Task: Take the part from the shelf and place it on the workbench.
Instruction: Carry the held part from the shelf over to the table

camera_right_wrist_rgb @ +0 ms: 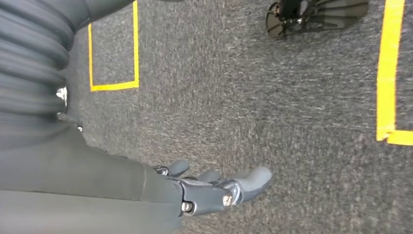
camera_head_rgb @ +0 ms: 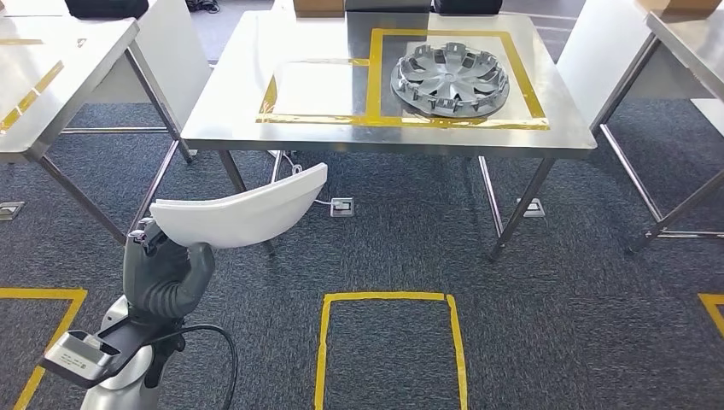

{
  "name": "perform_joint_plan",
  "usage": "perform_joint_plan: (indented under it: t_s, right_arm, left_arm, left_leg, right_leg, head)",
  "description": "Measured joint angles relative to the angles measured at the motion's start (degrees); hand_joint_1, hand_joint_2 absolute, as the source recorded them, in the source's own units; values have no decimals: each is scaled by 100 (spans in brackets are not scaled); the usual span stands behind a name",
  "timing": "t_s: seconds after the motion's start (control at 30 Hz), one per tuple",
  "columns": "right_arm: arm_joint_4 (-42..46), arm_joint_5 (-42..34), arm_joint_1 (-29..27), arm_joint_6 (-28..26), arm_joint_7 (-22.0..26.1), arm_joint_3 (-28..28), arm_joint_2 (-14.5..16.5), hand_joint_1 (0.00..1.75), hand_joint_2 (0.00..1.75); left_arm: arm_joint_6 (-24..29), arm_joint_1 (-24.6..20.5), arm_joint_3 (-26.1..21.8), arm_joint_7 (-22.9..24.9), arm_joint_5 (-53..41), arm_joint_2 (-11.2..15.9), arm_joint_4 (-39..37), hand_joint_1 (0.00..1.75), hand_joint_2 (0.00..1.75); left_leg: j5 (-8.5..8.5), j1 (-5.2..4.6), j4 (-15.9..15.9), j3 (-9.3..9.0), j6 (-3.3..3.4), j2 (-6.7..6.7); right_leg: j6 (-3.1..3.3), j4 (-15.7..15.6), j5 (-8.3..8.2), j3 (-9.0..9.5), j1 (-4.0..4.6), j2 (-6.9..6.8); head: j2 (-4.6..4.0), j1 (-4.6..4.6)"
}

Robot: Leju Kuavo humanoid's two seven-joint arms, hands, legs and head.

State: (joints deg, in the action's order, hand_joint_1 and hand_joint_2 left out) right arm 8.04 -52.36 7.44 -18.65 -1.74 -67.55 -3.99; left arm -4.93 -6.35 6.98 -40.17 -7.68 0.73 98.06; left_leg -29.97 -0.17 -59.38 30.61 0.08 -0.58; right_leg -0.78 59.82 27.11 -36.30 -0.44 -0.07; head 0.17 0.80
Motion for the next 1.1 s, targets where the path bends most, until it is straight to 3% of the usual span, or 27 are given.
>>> perform_joint_plan:
  t_s: [0.07, 0.13, 0.23, 0.27, 0.3, 0.33, 0.4, 0.43, 0.5, 0.6, 0.67, 0.73, 0.77, 0.8, 0.83, 0.9, 0.93, 1.0, 1.1]
  right_arm:
    - [0, 1, -17, 1, -3, -14, 1, 0, 175]
    - [0, 1, -15, 2, -1, -27, 0, 0, 175]
    - [0, -14, -18, 5, -12, -54, -1, 0, 175]
    - [0, -26, -26, 5, -16, -60, -1, 0, 175]
    - [0, -38, -33, 5, -19, -61, -1, 0, 175]
    - [0, -48, -37, 5, -18, -62, -1, 0, 175]
    - [0, -56, -38, 6, -12, -64, 5, 0, 175]
    - [0, -58, -36, 8, -8, -65, 8, 0, 175]
    - [0, -60, -34, 11, -2, -67, 12, 0, 175]
    - [1, -55, -27, 21, -2, -75, 12, 0, 175]
    - [1, -51, -1, 38, -7, -88, 13, 0, 175]
    - [0, -51, 11, 59, -14, -99, 14, 0, 175]
    - [0, -51, 7, 67, -16, -102, 14, 0, 175]
    - [0, -51, 1, 75, -17, -104, 14, 0, 175]
    - [0, -51, -4, 80, -17, -105, 14, 0, 175]
    - [0, -54, -9, 84, -17, -106, 14, 0, 175]
    - [0, -56, -12, 84, -19, -107, 15, 0, 175]
    - [0, -64, -20, 85, -26, -109, 15, 0, 175]
    - [0, -70, -25, 84, -26, -110, 14, 0, 175]
  left_arm:
    - [21, 8, -14, 0, 3, 24, 4, 175, 175]
    - [32, 5, -24, -2, 14, 51, 13, 175, 175]
    - [50, 17, -34, -3, 14, 73, 15, 175, 175]
    - [59, 25, -38, -2, 0, 77, 11, 175, 175]
    - [68, 29, -42, -2, -15, 79, 7, 175, 175]
    - [76, 28, -47, -1, -38, 80, 4, 175, 175]
    - [83, 21, -52, -2, -66, 81, 2, 175, 175]
    - [88, 18, -54, -1, -78, 82, 0, 175, 175]
    - [109, 14, -55, 0, -95, 82, 0, 175, 175]
    - [167, 12, -64, -1, -109, 84, 32, 175, 175]
    - [209, 6, -68, -3, -110, 84, 60, 175, 175]
    - [236, 6, -69, -4, -109, 84, 70, 175, 175]
    - [247, 12, -72, -4, -109, 84, 71, 175, 175]
    - [261, 17, -76, -4, -109, 84, 73, 175, 175]
    - [279, 22, -83, -4, -109, 84, 77, 175, 175]
    - [322, 27, -98, -4, -111, 84, 95, 175, 175]
    - [346, 30, -104, -4, -116, 84, 105, 175, 175]
    - [384, 41, -109, -1, -128, 84, 132, 175, 175]
    - [427, 59, -115, -1, -136, 89, 181, 175, 175]
  left_leg:
    - [-24, 9, -77, -32, -70, 3]
    - [-135, 22, -405, 96, -114, 15]
    - [-544, 32, -1397, 743, -157, 23]
    - [-603, 32, -1583, 914, -158, 23]
    - [-548, 32, -1579, 992, -147, 23]
    - [-376, 30, -1374, 968, -128, 23]
    - [143, 15, -634, 754, -70, 27]
    - [277, 2, -334, 664, -46, 31]
    - [376, -19, -77, 586, 3, 36]
    - [397, 11, -22, 448, 101, 28]
    - [352, 28, 0, 352, 159, 30]
    - [288, 27, 1, 311, 190, 27]
    - [254, 27, 1, 285, 190, 20]
    - [216, 27, 1, 249, 183, 10]
    - [175, 28, 1, 198, 168, 0]
    - [77, 27, -3, 79, 124, -8]
    - [33, 22, -9, 32, 98, -11]
    - [-37, 15, -28, -15, 25, -13]
    - [-78, 24, -168, -61, -72, -7]
  right_leg:
    - [85, -21, -54, 86, -5, 8]
    - [157, -36, -35, 192, -15, 10]
    - [205, -41, 61, 290, -4, 9]
    - [207, -41, 100, 331, 0, 12]
    - [205, -41, 140, 380, 3, 17]
    - [200, -41, 184, 440, 5, 22]
    - [175, -35, 279, 561, 10, 30]
    - [151, -34, 322, 600, 14, 34]
    - [81, -24, 374, 635, 24, 37]
    - [-12, 157, 393, 638, 29, 28]
    - [-63, 666, 524, 355, 23, 22]
    - [-110, 1308, 793, -119, 12, 23]
    - [-128, 1488, 886, -305, 5, 23]
    - [-137, 1494, 869, -406, -2, 22]
    - [-140, 1311, 714, -411, -11, 22]
    - [-119, 585, 157, -224, -21, 17]
    - [-96, 283, 13, -136, -13, 10]
    - [-20, 33, -69, -48, 13, 4]
    - [114, -7, -72, 91, 12, 13]
  head:
    - [0, 3]
    - [0, 22]
    - [0, 51]
    - [0, 55]
    - [0, 57]
    - [0, 60]
    - [0, 68]
    - [0, 74]
    - [0, 77]
    - [0, 68]
    - [0, 45]
    - [0, 25]
    - [0, 20]
    - [0, 15]
    - [0, 9]
    - [0, 0]
    - [0, -3]
    - [0, -3]
    - [0, 7]
